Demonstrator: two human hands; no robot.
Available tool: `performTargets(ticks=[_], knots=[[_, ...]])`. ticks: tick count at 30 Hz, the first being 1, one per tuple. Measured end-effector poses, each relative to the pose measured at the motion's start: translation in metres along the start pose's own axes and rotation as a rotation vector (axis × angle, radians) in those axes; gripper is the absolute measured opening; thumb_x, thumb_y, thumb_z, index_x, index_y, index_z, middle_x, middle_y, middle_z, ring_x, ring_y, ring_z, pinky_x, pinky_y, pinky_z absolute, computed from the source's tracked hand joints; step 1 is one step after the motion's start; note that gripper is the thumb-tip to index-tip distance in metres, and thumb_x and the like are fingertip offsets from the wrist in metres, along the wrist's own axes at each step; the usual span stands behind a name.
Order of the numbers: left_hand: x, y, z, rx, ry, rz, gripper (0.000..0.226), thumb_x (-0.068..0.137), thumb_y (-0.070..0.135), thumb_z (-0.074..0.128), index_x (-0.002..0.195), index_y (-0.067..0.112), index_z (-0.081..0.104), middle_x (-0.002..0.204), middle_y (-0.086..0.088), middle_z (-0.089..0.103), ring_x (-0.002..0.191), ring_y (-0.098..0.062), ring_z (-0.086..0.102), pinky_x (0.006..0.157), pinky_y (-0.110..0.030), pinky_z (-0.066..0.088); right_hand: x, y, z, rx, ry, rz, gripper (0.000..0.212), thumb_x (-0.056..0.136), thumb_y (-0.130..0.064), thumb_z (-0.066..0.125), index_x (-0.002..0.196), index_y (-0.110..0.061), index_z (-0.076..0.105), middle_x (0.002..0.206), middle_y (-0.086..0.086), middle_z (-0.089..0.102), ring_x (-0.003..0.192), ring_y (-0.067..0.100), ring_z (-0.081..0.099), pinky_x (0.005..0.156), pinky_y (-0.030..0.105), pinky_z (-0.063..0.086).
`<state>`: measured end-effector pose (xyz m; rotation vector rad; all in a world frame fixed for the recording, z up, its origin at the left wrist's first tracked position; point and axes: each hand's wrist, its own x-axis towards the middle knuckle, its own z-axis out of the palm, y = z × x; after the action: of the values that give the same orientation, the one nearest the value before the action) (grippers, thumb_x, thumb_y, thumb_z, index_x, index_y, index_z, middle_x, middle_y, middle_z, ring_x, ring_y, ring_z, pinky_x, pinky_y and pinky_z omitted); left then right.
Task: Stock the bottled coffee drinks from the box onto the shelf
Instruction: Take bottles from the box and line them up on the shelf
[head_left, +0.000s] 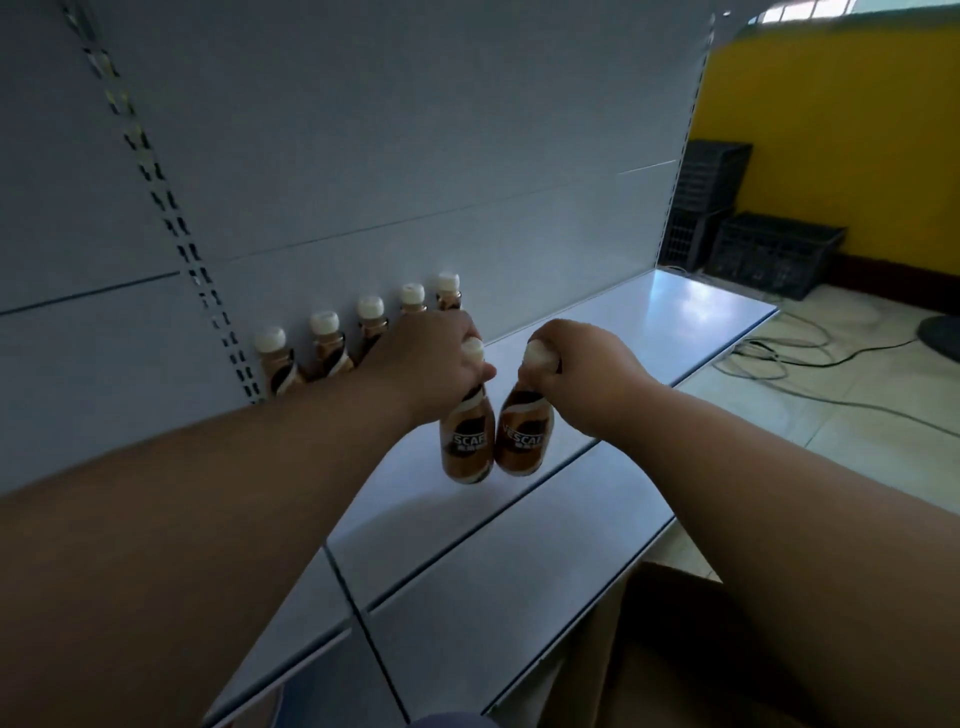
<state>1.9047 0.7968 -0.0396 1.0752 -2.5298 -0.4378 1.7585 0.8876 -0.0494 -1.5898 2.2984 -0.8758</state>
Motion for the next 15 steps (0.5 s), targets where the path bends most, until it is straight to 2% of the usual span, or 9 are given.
performTargets(ticks=[2,4,7,12,15], knots=[[0.026,0.004,0.004,-0.011,0.002,-0.006,0.03,0.081,0.04,0.073,0.101,0.019,0.063,0.094,0.0,0.066,0.087,-0.019,0.061,0.071,-0.031,0.046,0.023,0.005,-0.008,-0.048,0.004,-0.004,0.022,0.089,-0.022,0.059,0.108,-0.011,0.061,0.099,0.009,0.064,0.087,0.027,0.059,0.066,0.033,0.047],[0.053,0.007,0.008,0.001,-0.012,-0.005,0.03,0.077,0.039,0.077,0.095,0.019,0.063,0.087,0.002,0.064,0.082,-0.017,0.061,0.064,-0.029,0.044,0.046,0.013,-0.014,-0.078,0.006,0.003,0.023,0.089,-0.018,0.058,0.108,-0.006,0.062,0.098,0.014,0.065,0.083,0.031,0.06,0.064,0.036,0.051],[0.092,0.011,0.017,0.078,-0.041,0.024,0.029,0.075,0.036,0.076,0.093,0.018,0.063,0.083,0.001,0.063,0.079,-0.019,0.061,0.059,-0.028,0.04,0.082,0.029,-0.019,-0.143,0.016,0.004,0.023,0.089,-0.017,0.059,0.107,-0.002,0.064,0.101,0.017,0.066,0.091,0.034,0.063,0.073,0.041,0.056],[0.153,0.012,0.044,0.329,-0.071,0.126,0.026,0.079,0.037,0.071,0.089,0.019,0.054,0.08,0.002,0.052,0.072,-0.018,0.05,0.05,-0.028,0.03,0.14,0.062,-0.013,-0.241,0.003,-0.036,0.028,0.089,-0.022,0.062,0.114,-0.009,0.063,0.109,0.009,0.066,0.098,0.026,0.062,0.074,0.027,0.044],[0.182,0.007,0.057,0.411,-0.081,0.133,0.025,0.082,0.036,0.068,0.091,0.019,0.052,0.08,0.003,0.049,0.076,-0.018,0.05,0.055,-0.029,0.034,0.169,0.071,-0.008,-0.254,0.022,-0.07,0.029,0.089,-0.022,0.062,0.116,-0.011,0.062,0.111,0.009,0.065,0.099,0.024,0.061,0.079,0.028,0.047]])
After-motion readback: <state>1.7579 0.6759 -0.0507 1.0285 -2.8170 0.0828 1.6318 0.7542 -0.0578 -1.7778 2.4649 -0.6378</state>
